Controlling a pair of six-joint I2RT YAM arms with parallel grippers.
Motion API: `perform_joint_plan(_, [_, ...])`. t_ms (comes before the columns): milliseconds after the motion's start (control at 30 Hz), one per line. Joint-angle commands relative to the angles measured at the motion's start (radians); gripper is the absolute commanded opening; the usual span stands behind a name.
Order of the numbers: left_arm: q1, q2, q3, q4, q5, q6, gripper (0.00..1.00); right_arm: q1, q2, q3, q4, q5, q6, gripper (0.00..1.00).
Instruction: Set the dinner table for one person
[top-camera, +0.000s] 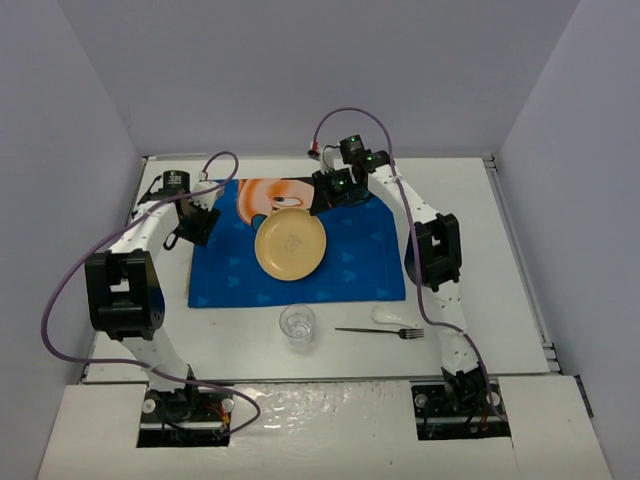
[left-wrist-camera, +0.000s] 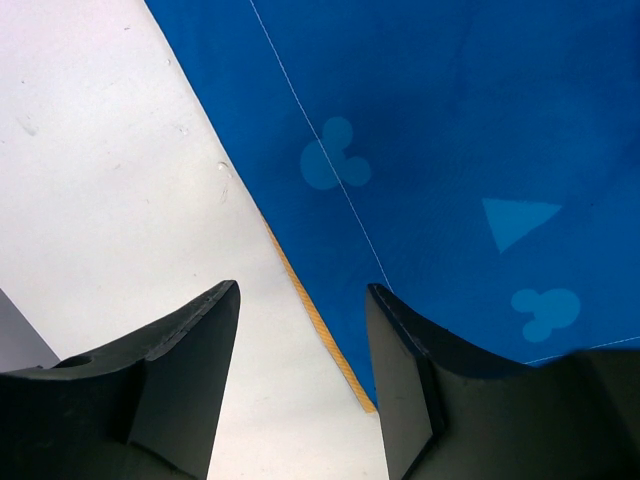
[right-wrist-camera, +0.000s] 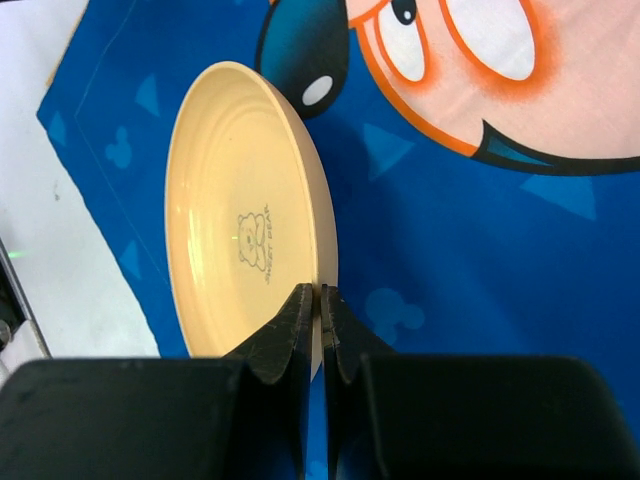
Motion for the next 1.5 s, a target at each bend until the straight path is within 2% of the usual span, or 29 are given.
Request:
perform_joint_plan(0, [0.007,-0.077,0.038,0.009,-0.010,-0.009,0.50,-0.002,-0.006,0.072,0.029,-0.011,-0.027,0.00])
perform_joint_plan(633, [0.007,-0.043,0.058,0.000,-0.018,-0.004,0.50,-0.016,0.113,0.161,0.070,0.031,-0.017,0.00])
perform_joint_plan(1000, [0.007,-0.027,0.067,0.000,-0.022,-0.005,0.50,-0.024,0.189,0.186,0.101,0.209,-0.079,0.01])
perform_joint_plan(1033, [0.007,-0.025,0.070,-0.001,-0.023,-0.004,0.50,-0.025,0.190,0.186,0.101,0.216,-0.080,0.07])
perform_joint_plan(1133, [0.007,-0.024,0.079,-0.005,-0.024,0.000,0.50,-0.027,0.170,0.185,0.102,0.236,-0.090,0.48])
perform_joint_plan(1200, [0.005,-0.026,0.082,-0.009,-0.028,0.004,0.50,-0.024,0.145,0.188,0.103,0.266,-0.095,0.54])
perform_joint_plan(1267, [0.007,-0.030,0.088,-0.011,-0.029,0.009,0.50,-0.027,0.101,0.190,0.102,0.300,-0.097,0.78])
perform_joint_plan(1367, [0.005,-0.032,0.099,-0.013,-0.020,0.009,0.50,-0.028,0.012,0.167,0.104,0.326,-0.117,0.89])
perform_joint_plan(1467, [0.004,-0.027,0.112,-0.018,-0.007,0.001,0.50,-0.027,-0.071,0.126,0.101,0.347,-0.125,0.90])
